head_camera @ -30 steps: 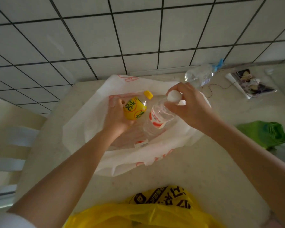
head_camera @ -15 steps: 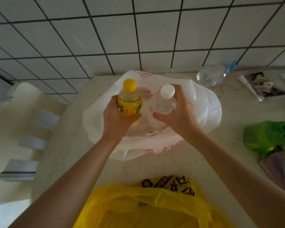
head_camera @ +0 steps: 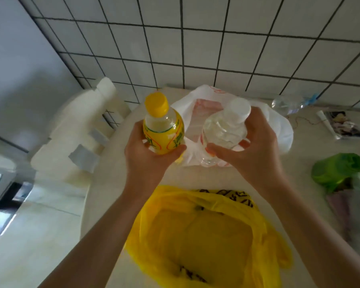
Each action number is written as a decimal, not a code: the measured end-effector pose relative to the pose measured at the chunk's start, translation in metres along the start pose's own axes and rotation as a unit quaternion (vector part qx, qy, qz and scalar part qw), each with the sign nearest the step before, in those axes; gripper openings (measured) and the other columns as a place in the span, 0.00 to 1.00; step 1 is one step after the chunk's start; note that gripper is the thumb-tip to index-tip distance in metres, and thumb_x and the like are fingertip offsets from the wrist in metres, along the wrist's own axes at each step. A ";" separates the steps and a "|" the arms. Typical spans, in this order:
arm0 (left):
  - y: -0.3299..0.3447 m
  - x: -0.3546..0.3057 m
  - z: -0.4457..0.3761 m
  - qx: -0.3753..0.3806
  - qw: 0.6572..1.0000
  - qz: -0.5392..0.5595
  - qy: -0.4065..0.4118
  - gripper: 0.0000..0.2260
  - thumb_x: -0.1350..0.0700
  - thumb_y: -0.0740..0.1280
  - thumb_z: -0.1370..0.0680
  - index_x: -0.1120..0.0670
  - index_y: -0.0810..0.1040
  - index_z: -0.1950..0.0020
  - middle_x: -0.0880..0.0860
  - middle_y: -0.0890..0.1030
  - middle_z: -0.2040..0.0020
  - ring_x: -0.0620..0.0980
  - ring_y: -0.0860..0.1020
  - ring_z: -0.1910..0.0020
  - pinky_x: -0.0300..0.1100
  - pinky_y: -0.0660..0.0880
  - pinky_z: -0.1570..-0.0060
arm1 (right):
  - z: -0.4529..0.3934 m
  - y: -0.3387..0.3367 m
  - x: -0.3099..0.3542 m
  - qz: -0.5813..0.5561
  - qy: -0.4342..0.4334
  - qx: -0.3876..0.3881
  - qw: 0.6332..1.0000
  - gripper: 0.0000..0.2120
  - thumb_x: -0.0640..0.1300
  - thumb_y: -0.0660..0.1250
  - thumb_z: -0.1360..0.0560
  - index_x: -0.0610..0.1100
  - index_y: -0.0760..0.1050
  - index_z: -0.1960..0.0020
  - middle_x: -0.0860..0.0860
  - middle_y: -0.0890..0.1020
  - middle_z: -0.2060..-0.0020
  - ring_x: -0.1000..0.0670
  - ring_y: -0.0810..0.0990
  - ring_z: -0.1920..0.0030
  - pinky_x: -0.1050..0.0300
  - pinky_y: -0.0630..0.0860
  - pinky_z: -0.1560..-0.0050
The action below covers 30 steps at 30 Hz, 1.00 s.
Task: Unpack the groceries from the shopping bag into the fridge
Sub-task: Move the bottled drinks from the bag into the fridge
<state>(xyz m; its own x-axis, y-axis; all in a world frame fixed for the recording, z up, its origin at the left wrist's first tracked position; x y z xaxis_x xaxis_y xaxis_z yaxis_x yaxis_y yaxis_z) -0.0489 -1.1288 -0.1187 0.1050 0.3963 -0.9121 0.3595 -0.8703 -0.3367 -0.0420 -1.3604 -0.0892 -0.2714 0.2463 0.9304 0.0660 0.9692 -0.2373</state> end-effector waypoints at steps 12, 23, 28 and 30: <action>-0.204 0.054 0.214 -0.077 0.990 -0.059 -0.103 0.31 0.53 0.84 0.44 0.50 0.76 0.44 0.43 0.81 0.53 0.39 0.79 0.55 0.27 0.72 0.58 | 0.200 0.138 0.048 0.088 0.025 0.169 0.981 0.34 0.49 0.82 0.43 0.58 0.71 0.41 0.61 0.80 0.51 0.55 0.80 0.50 0.48 0.78 0.50; -0.382 0.096 0.435 -0.214 0.948 -0.142 -0.186 0.32 0.51 0.84 0.45 0.51 0.76 0.45 0.47 0.80 0.52 0.41 0.76 0.57 0.35 0.74 0.55 | 0.388 0.266 0.120 0.034 0.003 0.305 0.952 0.33 0.48 0.83 0.42 0.54 0.71 0.41 0.61 0.81 0.51 0.55 0.81 0.50 0.52 0.80 0.51; -0.456 0.113 0.530 -0.302 0.905 -0.162 -0.254 0.33 0.53 0.84 0.44 0.53 0.77 0.42 0.49 0.81 0.50 0.48 0.78 0.55 0.44 0.76 0.54 | 0.460 0.321 0.147 0.050 -0.011 0.394 0.918 0.33 0.51 0.82 0.42 0.60 0.69 0.43 0.71 0.77 0.52 0.65 0.77 0.49 0.69 0.77 0.52; -0.481 0.122 0.563 -0.334 0.886 -0.153 -0.284 0.33 0.54 0.83 0.43 0.52 0.77 0.40 0.49 0.81 0.49 0.49 0.79 0.53 0.45 0.76 0.52 | 0.483 0.342 0.155 0.048 -0.006 0.422 0.905 0.33 0.50 0.82 0.42 0.58 0.70 0.42 0.68 0.79 0.52 0.64 0.78 0.49 0.69 0.76 0.52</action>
<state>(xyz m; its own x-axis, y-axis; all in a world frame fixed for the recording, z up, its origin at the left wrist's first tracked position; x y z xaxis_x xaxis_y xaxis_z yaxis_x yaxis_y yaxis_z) -0.7307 -0.8259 -0.1996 -0.5074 0.2087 -0.8360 0.7782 -0.3055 -0.5487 -0.5248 -0.9924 -0.1613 -0.3146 0.3238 0.8923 -0.6655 0.5951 -0.4506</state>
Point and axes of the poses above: each hand's wrist, its own z-axis away from the middle knuckle, its own y-axis out of the palm, x = y × z, the point moved 10 cm from there along -z, towards the middle knuckle
